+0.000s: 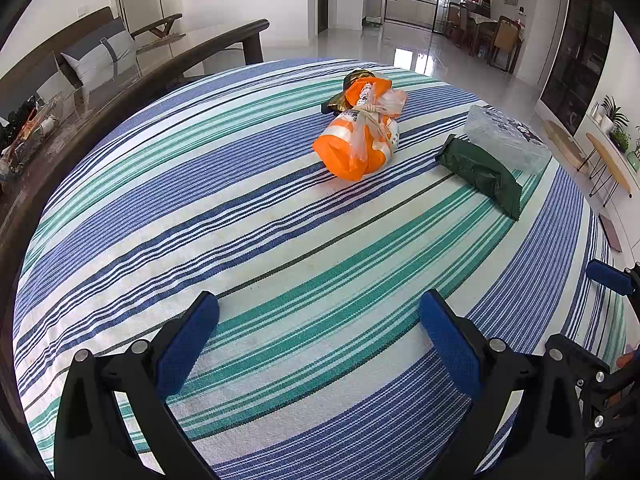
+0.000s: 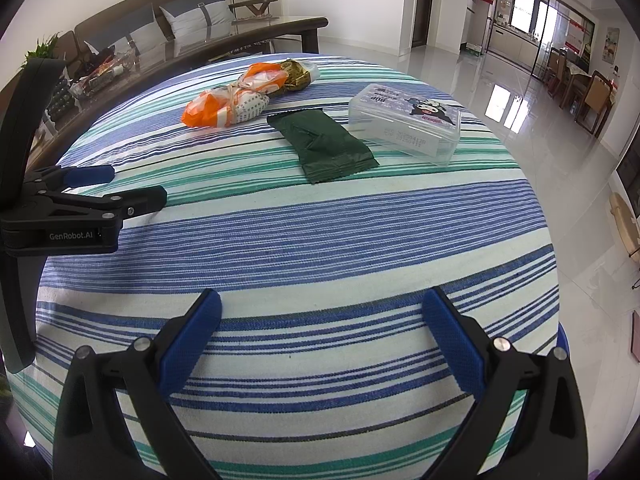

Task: Collect trash
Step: 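Return both tools to the table above the orange bag and green cloth, then grasp the orange plastic bag with the left tool while the right tool grasps the green pouch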

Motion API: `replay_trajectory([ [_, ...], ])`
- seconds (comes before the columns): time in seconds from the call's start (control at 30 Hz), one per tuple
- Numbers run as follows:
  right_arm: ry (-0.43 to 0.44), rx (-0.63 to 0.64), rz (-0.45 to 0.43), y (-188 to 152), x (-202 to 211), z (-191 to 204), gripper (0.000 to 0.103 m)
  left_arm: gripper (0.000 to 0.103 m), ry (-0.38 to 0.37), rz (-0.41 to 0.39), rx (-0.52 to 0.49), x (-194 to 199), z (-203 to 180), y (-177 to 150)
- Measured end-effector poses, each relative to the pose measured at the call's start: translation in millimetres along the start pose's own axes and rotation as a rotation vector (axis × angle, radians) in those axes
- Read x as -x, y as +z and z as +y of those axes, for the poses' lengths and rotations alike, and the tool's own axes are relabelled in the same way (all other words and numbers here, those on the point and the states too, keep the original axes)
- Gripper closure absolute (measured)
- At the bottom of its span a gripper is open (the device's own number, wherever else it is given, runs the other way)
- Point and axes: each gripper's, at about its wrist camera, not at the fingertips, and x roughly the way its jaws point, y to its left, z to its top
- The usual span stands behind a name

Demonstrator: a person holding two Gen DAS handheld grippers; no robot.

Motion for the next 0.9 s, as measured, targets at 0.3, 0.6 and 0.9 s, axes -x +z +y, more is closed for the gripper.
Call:
replay_trajectory([
  [0.3,0.001,0.000,0.000,0.0,-0.1,0.1,0.005,0.004,0.000,0.000,0.000,0.0,0.0,-0.1],
  [0.6,0.001,0.000,-0.001,-0.1,-0.3,0.2,0.005,0.004,0.012,0.005,0.008,0.6,-1.3,-1.2],
  [0.9,0.001,0.000,-0.001,-0.3,-0.5,0.3,0.005,0.005,-0.105,-0.071,-0.081,18.8,-11.1,70.3],
])
